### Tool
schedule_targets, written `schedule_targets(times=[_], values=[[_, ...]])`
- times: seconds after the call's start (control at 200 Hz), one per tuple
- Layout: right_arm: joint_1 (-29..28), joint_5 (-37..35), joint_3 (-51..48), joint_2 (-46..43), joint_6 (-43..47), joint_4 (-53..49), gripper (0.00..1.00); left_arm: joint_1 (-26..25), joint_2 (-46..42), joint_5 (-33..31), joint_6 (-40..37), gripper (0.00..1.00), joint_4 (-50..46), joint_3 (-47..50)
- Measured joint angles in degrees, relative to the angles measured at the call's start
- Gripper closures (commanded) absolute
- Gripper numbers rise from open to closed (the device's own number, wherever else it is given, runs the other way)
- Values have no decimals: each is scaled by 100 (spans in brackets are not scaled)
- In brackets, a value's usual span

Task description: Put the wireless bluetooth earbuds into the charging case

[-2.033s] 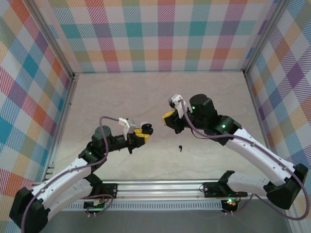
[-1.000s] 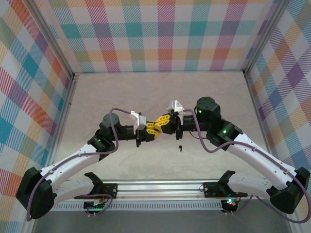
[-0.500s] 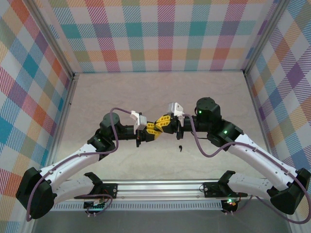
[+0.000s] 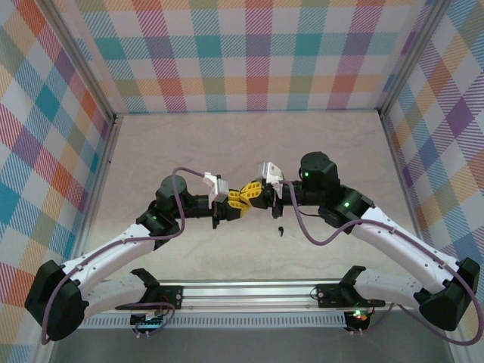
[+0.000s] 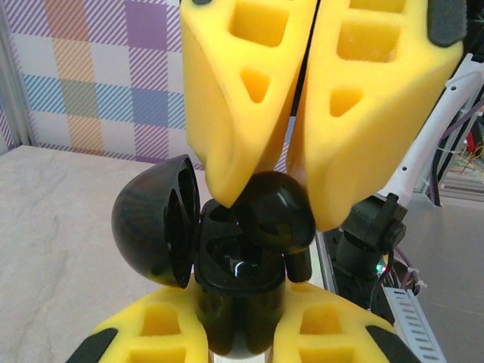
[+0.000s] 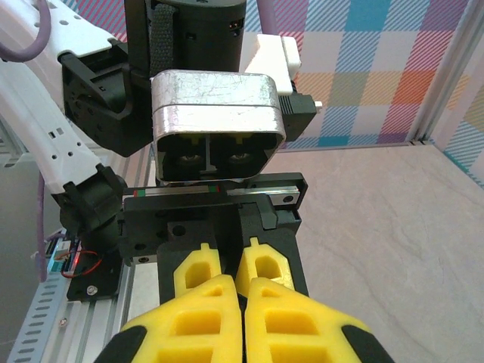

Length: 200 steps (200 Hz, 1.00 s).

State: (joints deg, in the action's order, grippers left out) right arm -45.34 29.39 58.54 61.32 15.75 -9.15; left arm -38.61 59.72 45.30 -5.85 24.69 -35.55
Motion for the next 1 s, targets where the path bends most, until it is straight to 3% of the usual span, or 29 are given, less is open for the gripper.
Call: schedule_targets(times=[1.0], values=[[-216,-599,142,2,321,-192,93,-33,-55,-35,96,100,-87,0]])
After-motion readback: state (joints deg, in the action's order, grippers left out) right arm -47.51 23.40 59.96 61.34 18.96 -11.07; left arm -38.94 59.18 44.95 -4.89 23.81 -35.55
